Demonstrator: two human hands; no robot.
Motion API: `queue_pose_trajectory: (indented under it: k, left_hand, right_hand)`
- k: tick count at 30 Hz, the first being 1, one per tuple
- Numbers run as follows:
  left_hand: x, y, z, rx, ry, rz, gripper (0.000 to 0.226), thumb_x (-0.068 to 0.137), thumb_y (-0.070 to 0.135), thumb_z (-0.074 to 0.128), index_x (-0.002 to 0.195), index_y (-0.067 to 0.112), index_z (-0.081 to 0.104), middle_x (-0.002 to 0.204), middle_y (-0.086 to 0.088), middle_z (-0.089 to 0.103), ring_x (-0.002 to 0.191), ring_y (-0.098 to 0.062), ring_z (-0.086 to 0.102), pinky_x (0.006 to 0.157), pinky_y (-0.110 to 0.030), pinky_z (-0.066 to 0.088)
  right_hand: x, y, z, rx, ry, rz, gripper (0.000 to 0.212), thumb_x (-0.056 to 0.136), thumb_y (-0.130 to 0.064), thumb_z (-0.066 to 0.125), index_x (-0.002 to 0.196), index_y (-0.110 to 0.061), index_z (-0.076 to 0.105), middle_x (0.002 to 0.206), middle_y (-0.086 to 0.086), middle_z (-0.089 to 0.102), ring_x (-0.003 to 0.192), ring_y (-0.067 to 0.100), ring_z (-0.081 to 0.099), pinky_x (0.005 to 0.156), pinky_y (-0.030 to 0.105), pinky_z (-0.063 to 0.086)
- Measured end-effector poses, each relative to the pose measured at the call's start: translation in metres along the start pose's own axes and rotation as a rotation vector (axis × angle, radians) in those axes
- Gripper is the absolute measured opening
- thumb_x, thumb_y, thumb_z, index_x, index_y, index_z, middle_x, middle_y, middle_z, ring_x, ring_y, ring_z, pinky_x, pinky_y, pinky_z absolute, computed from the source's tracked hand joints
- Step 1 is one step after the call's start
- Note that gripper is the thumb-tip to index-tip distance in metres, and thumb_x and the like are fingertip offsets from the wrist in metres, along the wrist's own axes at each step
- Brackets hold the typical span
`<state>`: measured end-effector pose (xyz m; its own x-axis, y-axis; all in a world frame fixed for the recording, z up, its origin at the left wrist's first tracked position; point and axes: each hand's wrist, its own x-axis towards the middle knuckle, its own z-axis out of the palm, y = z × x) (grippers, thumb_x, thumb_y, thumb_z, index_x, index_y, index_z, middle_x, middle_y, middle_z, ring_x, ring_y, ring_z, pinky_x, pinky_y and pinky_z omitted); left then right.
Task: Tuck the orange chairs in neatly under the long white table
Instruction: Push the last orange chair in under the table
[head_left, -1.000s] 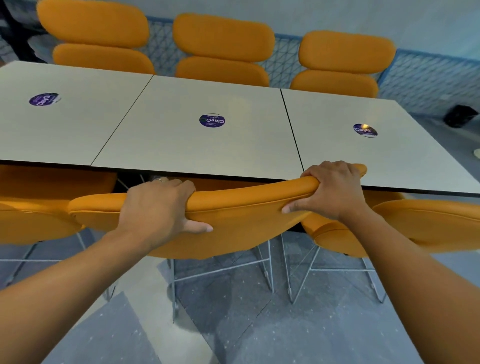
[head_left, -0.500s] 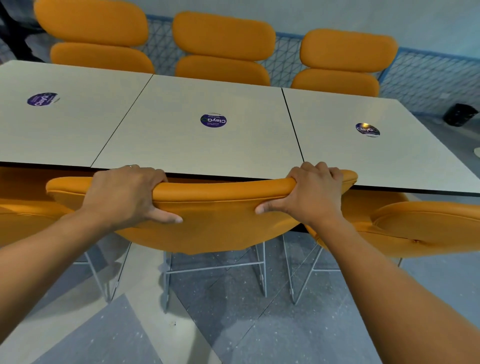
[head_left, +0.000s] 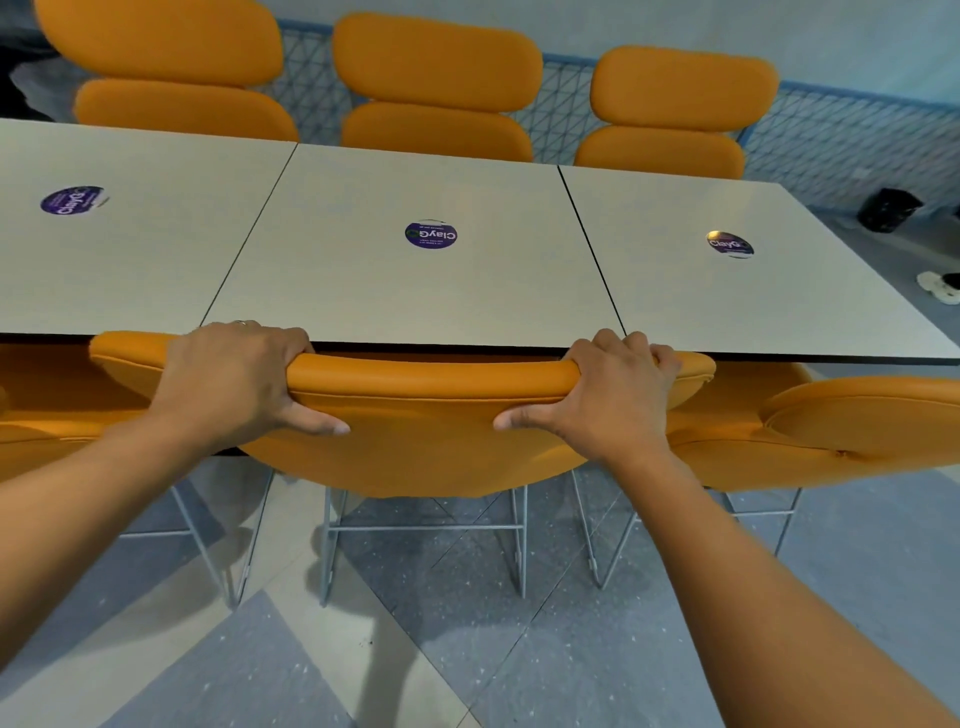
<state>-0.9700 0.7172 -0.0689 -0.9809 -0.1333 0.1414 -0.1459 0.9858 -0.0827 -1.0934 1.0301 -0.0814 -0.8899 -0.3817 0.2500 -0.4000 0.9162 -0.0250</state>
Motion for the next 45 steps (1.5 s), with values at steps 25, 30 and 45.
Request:
queue_pose_trajectory:
  k: [25, 30, 45]
  left_hand:
    - [-0.015, -0.024, -0.006, 0.05, -0.05, -0.041, 0.087, 0.039, 0.102, 0.027, 0.088, 0.034, 0.051, 0.067, 0.008, 0.056, 0.065, -0.015, 0.056, 0.054, -0.028, 0.046]
    - [-0.018, -0.02, -0.006, 0.059, -0.032, -0.036, 0.085, 0.039, 0.1, 0.029, 0.083, 0.031, 0.052, 0.061, 0.006, 0.053, 0.06, -0.016, 0.052, 0.051, -0.027, 0.037]
    - [-0.019, -0.015, -0.004, 0.033, -0.017, -0.035, 0.083, 0.042, 0.097, 0.032, 0.085, 0.03, 0.053, 0.064, 0.006, 0.052, 0.063, -0.017, 0.051, 0.055, -0.028, 0.033]
  right_hand:
    - [-0.005, -0.03, -0.004, -0.011, 0.01, -0.003, 0.122, 0.036, -0.109, 0.022, 0.102, -0.018, 0.071, 0.101, 0.003, 0.064, 0.103, 0.027, 0.055, 0.095, 0.049, 0.034]
    - [-0.002, -0.029, 0.0, 0.01, 0.012, 0.0, 0.126, 0.034, -0.112, 0.016, 0.098, -0.018, 0.071, 0.1, 0.002, 0.064, 0.103, 0.029, 0.055, 0.095, 0.05, 0.036]
    - [-0.004, -0.023, -0.002, 0.018, -0.006, -0.019, 0.118, 0.037, -0.111, 0.021, 0.103, -0.026, 0.069, 0.106, -0.002, 0.063, 0.107, 0.027, 0.053, 0.095, 0.047, 0.034]
